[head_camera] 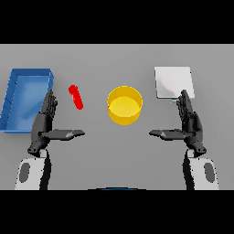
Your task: Pick up the red beaker and tilt it to pour out 1 green nut into yellow bowl. Pick up the yellow bowl and place it on the metallic measuring scale.
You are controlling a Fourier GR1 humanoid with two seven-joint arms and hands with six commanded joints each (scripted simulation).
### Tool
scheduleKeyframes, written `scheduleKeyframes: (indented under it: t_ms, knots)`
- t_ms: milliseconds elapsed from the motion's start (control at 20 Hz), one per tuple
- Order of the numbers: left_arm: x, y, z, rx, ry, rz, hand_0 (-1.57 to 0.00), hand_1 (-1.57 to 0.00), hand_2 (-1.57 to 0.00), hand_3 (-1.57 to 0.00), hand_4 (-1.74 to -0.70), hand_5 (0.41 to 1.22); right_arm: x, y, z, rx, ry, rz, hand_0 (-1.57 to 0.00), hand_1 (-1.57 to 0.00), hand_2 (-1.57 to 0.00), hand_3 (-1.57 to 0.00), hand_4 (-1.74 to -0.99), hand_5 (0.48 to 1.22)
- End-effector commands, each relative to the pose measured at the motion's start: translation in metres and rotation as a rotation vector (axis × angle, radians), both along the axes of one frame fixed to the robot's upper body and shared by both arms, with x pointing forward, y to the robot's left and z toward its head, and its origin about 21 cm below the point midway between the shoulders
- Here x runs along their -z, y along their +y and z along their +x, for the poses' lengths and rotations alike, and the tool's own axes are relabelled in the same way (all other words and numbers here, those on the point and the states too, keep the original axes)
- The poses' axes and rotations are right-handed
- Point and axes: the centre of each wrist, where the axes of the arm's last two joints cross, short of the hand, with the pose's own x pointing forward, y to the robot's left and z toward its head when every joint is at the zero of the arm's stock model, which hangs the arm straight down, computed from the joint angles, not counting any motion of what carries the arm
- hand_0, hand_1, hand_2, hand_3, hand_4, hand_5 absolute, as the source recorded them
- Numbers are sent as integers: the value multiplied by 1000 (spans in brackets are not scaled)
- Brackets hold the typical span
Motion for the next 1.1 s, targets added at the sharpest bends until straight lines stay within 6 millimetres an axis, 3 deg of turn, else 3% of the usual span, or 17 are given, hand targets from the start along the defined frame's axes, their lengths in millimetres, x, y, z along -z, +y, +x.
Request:
scheduleKeyframes:
  t_ms: [0,250,350,500,850,1050]
  knots:
    - [0,1,0,-2,0,0,1,1,1,1,-1093,623,0,0,0,1,0,1,1,1,1,1,-1128,660]
    - [1,10,1,-8,-1,-2,1,1,1,1,-1093,623,-1,2,0,2,-5,0,1,1,1,1,-1128,660]
    - [-2,10,-18,20,-66,112,1,1,1,1,-1094,620,-2,9,-17,-42,-143,-208,1,1,1,1,-1128,663]
    - [-9,7,-30,31,-60,164,1,1,1,1,-1096,615,-4,17,-28,-65,-170,-290,1,1,1,1,-1126,668]
    - [-3,-2,-9,53,-21,215,1,1,1,1,-1106,623,-8,13,-28,-50,-150,-301,1,1,1,1,-1130,650]
    - [10,-7,15,58,-15,221,1,1,1,1,-1147,636,-10,16,-26,-55,-155,-254,1,1,1,1,-1182,655]
